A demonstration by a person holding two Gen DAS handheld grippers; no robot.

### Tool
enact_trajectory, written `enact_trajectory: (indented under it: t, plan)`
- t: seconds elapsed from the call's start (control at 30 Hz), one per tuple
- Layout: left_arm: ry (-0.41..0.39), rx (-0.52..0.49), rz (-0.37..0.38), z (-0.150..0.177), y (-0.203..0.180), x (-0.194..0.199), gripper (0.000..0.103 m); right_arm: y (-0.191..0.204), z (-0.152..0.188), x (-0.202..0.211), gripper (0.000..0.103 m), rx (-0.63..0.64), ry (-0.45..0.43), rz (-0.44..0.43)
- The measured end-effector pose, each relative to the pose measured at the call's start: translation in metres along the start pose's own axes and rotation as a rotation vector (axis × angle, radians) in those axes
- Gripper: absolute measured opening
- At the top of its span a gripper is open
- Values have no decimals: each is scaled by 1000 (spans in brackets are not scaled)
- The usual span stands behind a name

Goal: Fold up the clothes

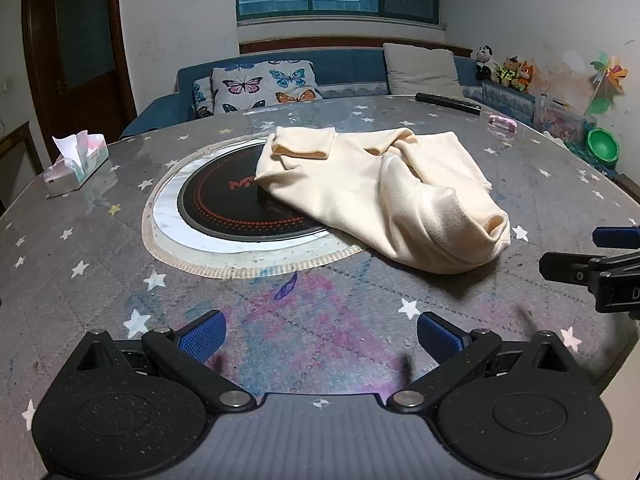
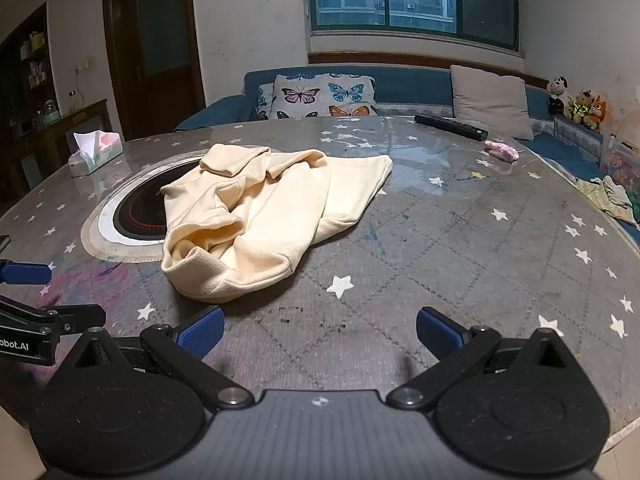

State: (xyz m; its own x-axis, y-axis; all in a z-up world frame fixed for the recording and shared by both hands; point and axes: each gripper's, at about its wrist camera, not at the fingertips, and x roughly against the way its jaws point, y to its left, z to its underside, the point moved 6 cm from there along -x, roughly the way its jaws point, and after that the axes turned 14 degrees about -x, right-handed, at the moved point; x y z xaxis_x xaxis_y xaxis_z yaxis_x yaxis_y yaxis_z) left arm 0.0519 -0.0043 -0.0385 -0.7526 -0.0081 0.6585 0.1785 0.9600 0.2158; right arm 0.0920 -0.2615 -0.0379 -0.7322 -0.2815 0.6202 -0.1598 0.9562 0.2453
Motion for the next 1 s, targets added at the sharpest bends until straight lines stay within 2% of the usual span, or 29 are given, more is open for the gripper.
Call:
enact_trajectory:
  t: [1.0]
  plan:
    - [16,0,5,-10,6,-15,103,7,-11,-17,103,22,21,-2]
